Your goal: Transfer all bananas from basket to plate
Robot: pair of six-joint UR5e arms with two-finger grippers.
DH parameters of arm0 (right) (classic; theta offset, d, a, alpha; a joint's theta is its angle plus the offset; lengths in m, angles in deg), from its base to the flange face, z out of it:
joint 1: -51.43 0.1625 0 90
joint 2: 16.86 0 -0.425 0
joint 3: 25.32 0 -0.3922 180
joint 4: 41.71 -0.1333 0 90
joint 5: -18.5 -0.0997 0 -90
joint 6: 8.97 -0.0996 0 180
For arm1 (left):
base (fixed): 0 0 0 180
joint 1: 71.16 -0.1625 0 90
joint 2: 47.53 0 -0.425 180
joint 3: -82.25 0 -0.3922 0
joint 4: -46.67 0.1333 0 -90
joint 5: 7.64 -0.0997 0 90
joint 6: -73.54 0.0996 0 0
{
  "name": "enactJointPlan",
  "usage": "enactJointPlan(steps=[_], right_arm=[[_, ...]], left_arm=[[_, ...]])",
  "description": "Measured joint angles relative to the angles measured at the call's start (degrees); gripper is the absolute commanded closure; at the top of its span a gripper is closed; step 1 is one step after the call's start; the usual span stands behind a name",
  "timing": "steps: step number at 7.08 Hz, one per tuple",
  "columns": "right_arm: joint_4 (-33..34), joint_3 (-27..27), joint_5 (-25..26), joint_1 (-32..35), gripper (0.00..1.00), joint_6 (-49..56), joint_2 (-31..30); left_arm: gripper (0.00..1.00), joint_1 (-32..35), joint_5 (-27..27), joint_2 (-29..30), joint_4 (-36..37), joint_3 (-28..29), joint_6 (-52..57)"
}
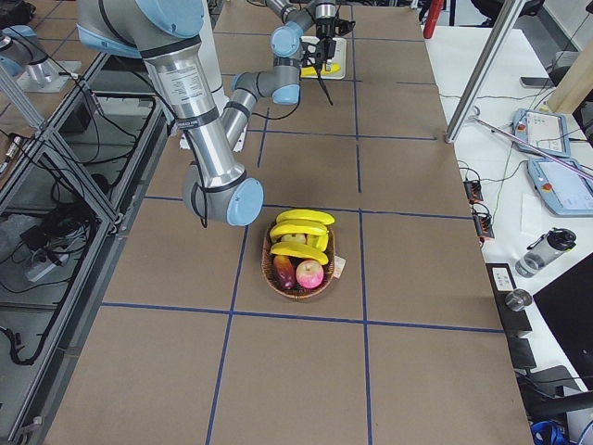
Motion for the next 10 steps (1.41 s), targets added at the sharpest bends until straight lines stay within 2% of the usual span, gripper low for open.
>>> enactJointPlan(steps=[5, 6, 8, 9, 10], right_arm=[[0.58, 0.67, 9.26, 1.14, 0.0, 0.19, -6.39], [0.6, 0.67, 9.62, 1.2, 0.0, 0.19, -6.82], [0.57, 0.66, 9.91, 1.26, 0.0, 0.18, -7.16], [0.56, 0.59, 9.98, 1.27, 0.0, 0.14, -7.18], [0.56, 0.54, 10.03, 1.27, 0.0, 0.12, -7.19]], left_arm=[[1.0, 14.08, -0.3, -27.2, 8.01, 0.36, 36.87], [1.0, 16.22, -0.76, -30.23, 8.76, 1.3, 41.86], [1.0, 17.3, -3.16, -31.89, 9.25, 4.53, 45.31], [0.95, 17.24, -3.85, -31.75, 9.25, 6.17, 46.07], [0.01, 17.22, -4.36, -31.65, 9.19, 7.37, 46.85]])
